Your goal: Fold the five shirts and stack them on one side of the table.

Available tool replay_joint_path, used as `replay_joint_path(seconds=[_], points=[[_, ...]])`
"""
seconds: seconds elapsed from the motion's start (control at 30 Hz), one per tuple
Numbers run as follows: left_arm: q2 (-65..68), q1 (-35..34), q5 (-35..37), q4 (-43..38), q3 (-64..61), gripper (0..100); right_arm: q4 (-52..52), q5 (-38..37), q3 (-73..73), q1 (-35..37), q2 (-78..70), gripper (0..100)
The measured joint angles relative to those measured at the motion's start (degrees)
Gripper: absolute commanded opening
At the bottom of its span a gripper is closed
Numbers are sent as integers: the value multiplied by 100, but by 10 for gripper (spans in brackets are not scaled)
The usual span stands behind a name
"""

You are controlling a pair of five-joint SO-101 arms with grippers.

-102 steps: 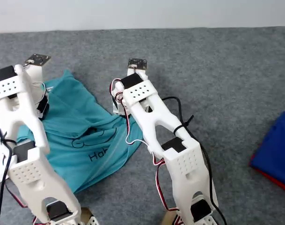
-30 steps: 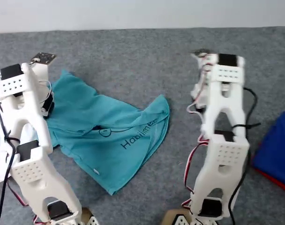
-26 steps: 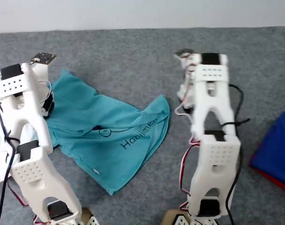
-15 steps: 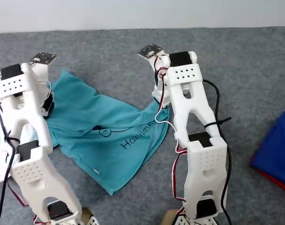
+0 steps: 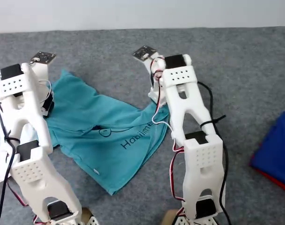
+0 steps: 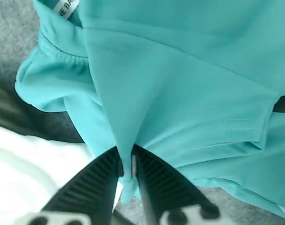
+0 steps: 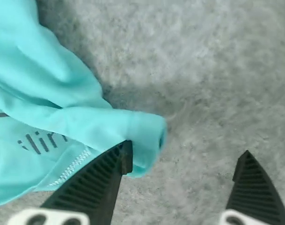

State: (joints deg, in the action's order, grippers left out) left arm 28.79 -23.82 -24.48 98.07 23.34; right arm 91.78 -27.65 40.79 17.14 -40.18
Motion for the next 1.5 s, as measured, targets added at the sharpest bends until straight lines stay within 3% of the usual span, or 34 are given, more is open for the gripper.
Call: replay_joint_path(seconds=[0.4, 0.7, 1.03, 1.23, 1.4, 1.5], points=[[0, 202, 0, -97, -26, 2, 0, 0, 0, 396, -484, 335], [0, 202, 0, -97, -26, 2, 0, 0, 352, 404, -615, 3], [0, 202, 18, -79, -26, 2, 826, -9, 1802, 220, -607, 10], [0, 202, 18, -70, -26, 2, 853, -9, 1855, 141, -607, 20], [0, 202, 18, -18, -26, 2, 862, -9, 1855, 149, -607, 147], [0, 202, 26, -18, -26, 2, 862, -9, 1758, 149, -651, 155]])
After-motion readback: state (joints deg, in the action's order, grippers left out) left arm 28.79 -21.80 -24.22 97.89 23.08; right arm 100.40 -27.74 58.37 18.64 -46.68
